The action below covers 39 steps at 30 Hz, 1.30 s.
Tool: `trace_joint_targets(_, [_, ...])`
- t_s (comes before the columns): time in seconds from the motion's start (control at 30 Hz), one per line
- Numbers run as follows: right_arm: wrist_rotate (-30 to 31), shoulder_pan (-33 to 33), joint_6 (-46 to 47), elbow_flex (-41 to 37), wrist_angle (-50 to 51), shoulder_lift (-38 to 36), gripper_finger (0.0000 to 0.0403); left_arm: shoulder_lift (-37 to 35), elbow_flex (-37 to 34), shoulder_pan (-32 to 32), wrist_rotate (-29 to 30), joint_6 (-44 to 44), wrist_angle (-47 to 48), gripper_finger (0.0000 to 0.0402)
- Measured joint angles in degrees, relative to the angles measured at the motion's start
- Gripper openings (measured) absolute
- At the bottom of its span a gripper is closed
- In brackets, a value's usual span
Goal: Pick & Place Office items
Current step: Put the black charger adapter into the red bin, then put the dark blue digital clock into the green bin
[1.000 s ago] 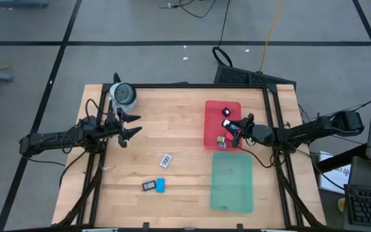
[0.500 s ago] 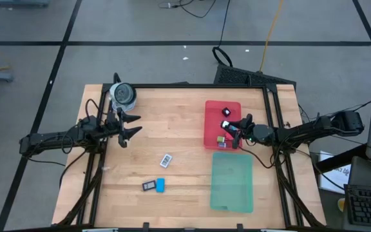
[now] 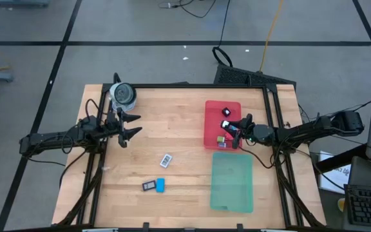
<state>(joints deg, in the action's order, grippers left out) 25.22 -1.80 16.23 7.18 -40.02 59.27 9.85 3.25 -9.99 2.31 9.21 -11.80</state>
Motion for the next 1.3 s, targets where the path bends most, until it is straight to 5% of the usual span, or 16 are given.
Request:
trace_joint_targets(0.37, [0.0,0.0,0.6,0.0,0.0,0.0,0.0185,0.0,0.0,0.0,0.0,0.0,0.0,0.0261])
trace_joint_targets(0.67, [-7.2,0.0,0.7,0.0,-5.2,0.0,0.0184,0.0,0.0,0.0,0.0,0.0,0.0,0.0248])
trace_joint_targets(1.13, [-43.2,0.0,5.2,0.0,-24.3,0.0,0.017,0.0,0.0,0.0,0.0,0.0,0.0,0.0277])
trace_joint_targets(1.3, [-47.6,1.8,6.8,0.0,-27.6,0.0,0.017,0.0,0.0,0.0,0.9,-0.3,-1.7,0.0285])
